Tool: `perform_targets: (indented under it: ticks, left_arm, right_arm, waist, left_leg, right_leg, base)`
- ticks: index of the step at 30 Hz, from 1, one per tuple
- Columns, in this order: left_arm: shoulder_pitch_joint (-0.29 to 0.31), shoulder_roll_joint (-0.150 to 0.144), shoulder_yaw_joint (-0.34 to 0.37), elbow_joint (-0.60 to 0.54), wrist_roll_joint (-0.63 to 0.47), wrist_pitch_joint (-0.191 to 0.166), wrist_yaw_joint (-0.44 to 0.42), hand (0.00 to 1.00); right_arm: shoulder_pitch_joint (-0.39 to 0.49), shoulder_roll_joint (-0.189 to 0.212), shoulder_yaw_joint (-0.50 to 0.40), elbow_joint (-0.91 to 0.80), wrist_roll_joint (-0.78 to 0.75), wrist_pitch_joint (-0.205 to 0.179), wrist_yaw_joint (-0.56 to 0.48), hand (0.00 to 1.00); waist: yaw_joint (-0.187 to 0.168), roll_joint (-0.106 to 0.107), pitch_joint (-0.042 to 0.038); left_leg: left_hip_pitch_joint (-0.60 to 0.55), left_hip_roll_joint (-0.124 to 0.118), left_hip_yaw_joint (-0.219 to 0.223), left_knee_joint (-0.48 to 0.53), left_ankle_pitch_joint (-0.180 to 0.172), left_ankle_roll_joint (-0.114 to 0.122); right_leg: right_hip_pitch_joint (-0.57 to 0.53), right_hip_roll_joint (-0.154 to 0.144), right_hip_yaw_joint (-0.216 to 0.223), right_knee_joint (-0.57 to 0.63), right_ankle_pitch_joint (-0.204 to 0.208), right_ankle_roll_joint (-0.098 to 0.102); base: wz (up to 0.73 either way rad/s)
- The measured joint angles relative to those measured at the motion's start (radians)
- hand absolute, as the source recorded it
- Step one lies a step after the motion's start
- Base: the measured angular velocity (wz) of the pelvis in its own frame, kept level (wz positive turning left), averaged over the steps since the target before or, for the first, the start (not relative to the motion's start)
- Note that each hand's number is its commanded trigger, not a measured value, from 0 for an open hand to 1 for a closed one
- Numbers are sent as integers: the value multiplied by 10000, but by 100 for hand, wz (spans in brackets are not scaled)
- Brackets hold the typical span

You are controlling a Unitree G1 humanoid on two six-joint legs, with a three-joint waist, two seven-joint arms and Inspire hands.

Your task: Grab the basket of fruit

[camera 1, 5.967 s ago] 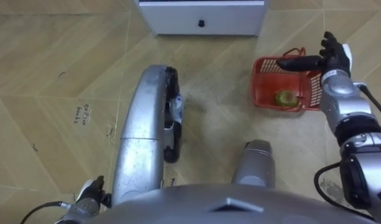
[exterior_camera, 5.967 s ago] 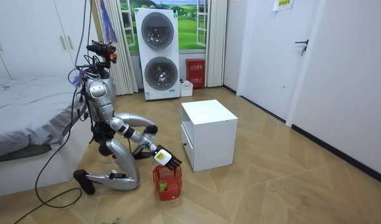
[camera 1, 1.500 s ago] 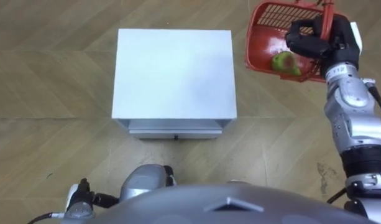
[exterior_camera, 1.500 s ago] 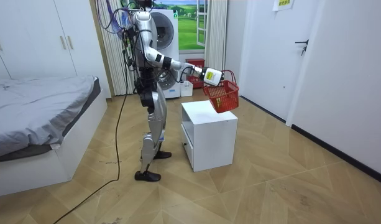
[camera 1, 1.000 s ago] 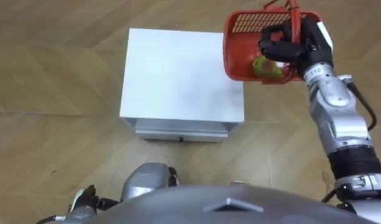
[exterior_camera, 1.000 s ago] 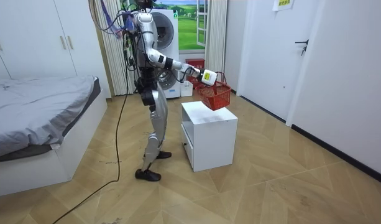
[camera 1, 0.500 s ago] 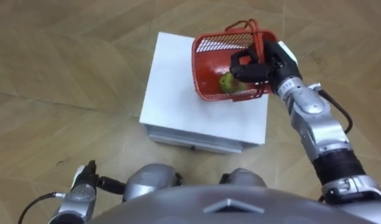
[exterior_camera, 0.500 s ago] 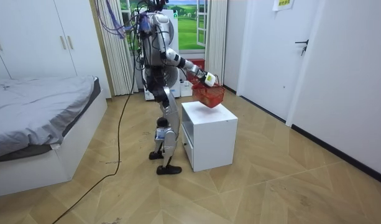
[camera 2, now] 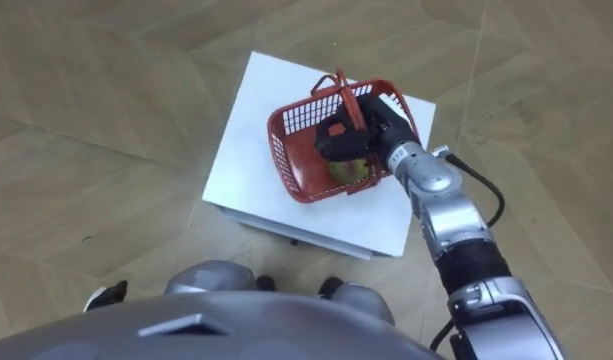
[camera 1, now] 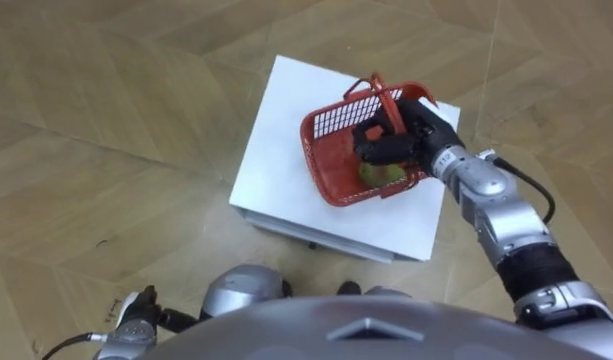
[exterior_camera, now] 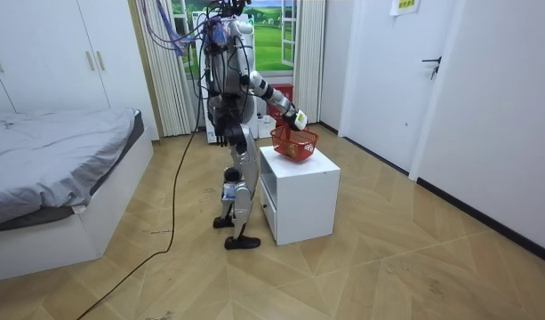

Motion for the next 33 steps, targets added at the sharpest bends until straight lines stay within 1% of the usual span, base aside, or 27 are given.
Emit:
perform_targets:
  ticks: [1, 2, 3, 5, 9, 12, 15, 17, 18, 21, 23, 24, 25, 26, 27, 28, 29, 30, 31, 32, 33]
  left_arm:
    - [14, 0, -1, 1, 0, 13, 0, 0]
    - [32, 0, 0, 1, -1, 34, -1, 0]
    - [34, 1, 0, 0, -1, 55, -4, 0]
    - [19, 1, 0, -9, 0, 113, -71, 0]
    - [20, -3, -13, -14, -3, 109, -167, 0]
    - [12, -2, -11, -22, -1, 108, -249, 0]
    - [20, -10, -14, -11, -11, 109, -253, 0]
    - [63, -40, -15, -7, -9, 109, -251, 0]
    - [70, -51, -15, -6, -9, 109, -251, 0]
    - [86, -59, -14, 2, -3, 109, -245, 0]
    - [87, -75, -11, 61, -4, 107, -215, 0]
    - [87, -80, -8, 90, -4, 107, -209, 0]
    - [89, -97, -8, 138, -4, 110, -203, 0]
    - [86, -132, -9, 226, -4, 107, -202, 0]
    - [59, -149, -22, 226, -5, 96, -200, 0]
    - [54, -213, -47, 207, -4, 43, -199, 0]
    - [-31, -317, -134, 134, -1, 3, -210, 0]
    - [-59, -317, -199, 191, -14, -19, -196, 0]
    - [-100, -263, -245, 330, -9, -26, -119, 0]
    - [-99, -277, -260, 527, -10, -26, -66, 0]
    - [-99, -313, -283, 612, -11, -20, -67, 0]
  right_arm:
    - [-1, 2, 53, 0, 0, 0, -3, 96]
    - [-1, 7, 118, 2, 1, 0, -2, 14]
    - [-1, 14, 153, 3, 0, 0, -3, 0]
    - [-19, 94, 183, 163, -2, -16, -6, 0]
    - [-30, 193, 189, 518, 1, -22, -17, 0]
    - [-97, 266, 278, 921, -3, -151, -42, 0]
    - [-112, 325, 280, 1264, -31, -183, -69, 0]
    - [-78, 374, 281, 1291, -46, -190, -152, 0]
    - [-78, 384, 281, 1291, -46, -207, -158, 0]
    - [-78, 423, 281, 1291, -42, -272, -192, 0]
    - [-60, 420, 283, 1289, -44, -390, -282, 0]
    - [-47, 420, 299, 1289, -44, -415, -312, 0]
    - [-30, 417, 343, 1288, -43, -426, -366, 0]
    - [-18, 417, 375, 1285, -42, -433, -393, 0]
    - [-12, 486, 447, 1290, -44, -450, -468, 0]
    - [14, 451, 454, 1402, -42, -481, -594, 0]
    - [-10, 329, 282, 1412, -40, -482, -677, 0]
    - [-6, 306, 212, 1488, -42, -452, -744, 0]
    - [3, 509, 176, 1508, -61, -378, -836, 0]
    - [5, 655, 183, 1502, -135, -390, -765, 0]
    - [6, 694, 190, 1490, -165, -405, -753, 0]
  waist:
    - [8, -4, 3]
    - [17, -3, 4]
    - [12, -3, 3]
    - [13, 4, 8]
    - [12, 15, 15]
    - [0, 26, 22]
    - [-51, 75, 46]
    - [-146, 138, 86]
    - [-184, 151, 90]
    - [-243, 172, 79]
    - [-260, 194, 66]
    - [-269, 204, 50]
    - [-309, 218, -6]
    - [-344, 208, 6]
    - [-394, 103, 102]
    - [-464, -102, 174]
    - [-547, 271, -1]
    - [-440, 241, -69]
    - [-284, 111, -89]
    - [-199, 119, -65]
    - [-191, 132, -57]
  left_leg:
    - [-33, -1, 2, -1, 0, 0]
    - [-54, -3, 4, -6, 0, 0]
    - [-69, -5, 4, -8, 0, 0]
    - [-113, -6, 4, -8, 0, 0]
    - [-129, -6, 10, -8, 0, 0]
    - [-161, -18, 13, -8, 0, 0]
    - [-172, -23, 16, -1, 0, 0]
    - [-169, -22, 27, 0, 0, 0]
    - [-170, -22, 35, 0, 0, -1]
    - [-125, -26, 66, -1, 0, -1]
    - [-32, -26, 86, 0, 0, -2]
    - [-9, -26, 108, 5, 0, -2]
    - [8, -20, 314, 62, 1, -4]
    - [-266, -41, 795, 748, -14, -235]
    - [-785, -97, 1129, 1798, 17, -738]
    - [-1713, -76, 1396, 2168, -208, -1035]
    - [-2537, 582, 1330, 1246, 316, -804]
    - [-2614, 588, 1567, 1419, 314, -606]
    - [-2552, 594, 1744, 1429, 309, -556]
    - [-2341, 629, 1806, 1330, 384, -428]
    - [-2195, 631, 1849, 1256, 391, -416]
  right_leg:
    - [-16, -2, -15, -16, 0, 0]
    - [-9, 0, -28, -70, 1, 2]
    - [-2, 3, -29, -122, 10, 14]
    - [-15, 9, -35, -177, 20, 21]
    - [-16, 11, -20, -185, 20, 20]
    - [11, 12, -23, -294, 24, 16]
    - [13, 5, -116, -346, 35, 18]
    - [50, -4, -269, -370, 39, 11]
    - [69, -4, -272, -396, 40, 10]
    - [164, -2, -289, -508, 42, 7]
    - [263, -1, -287, -523, 43, 6]
    - [295, -2, -286, -539, 45, 3]
    - [361, -29, -268, -610, 75, -36]
    - [591, -181, -147, -861, 196, -67]
    - [753, -335, 250, -1017, 245, -23]
    - [849, -551, 872, -1119, 260, 7]
    - [554, -383, 821, -762, 55, 256]
    - [416, -425, 821, -474, -219, 449]
    - [323, -521, 416, -270, -390, 582]
    - [450, -514, 95, -316, -374, 570]
    - [533, -526, -5, -334, -317, 523]
  base:
    - [7]
    - [5]
    - [0]
    - [0]
    - [3]
    - [0]
    - [6]
    - [9]
    - [8]
    - [-1]
    - [0]
    - [0]
    - [3]
    - [14]
    - [35]
    - [59]
    - [47]
    - [25]
    - [-9]
    - [-8]
    - [-14]
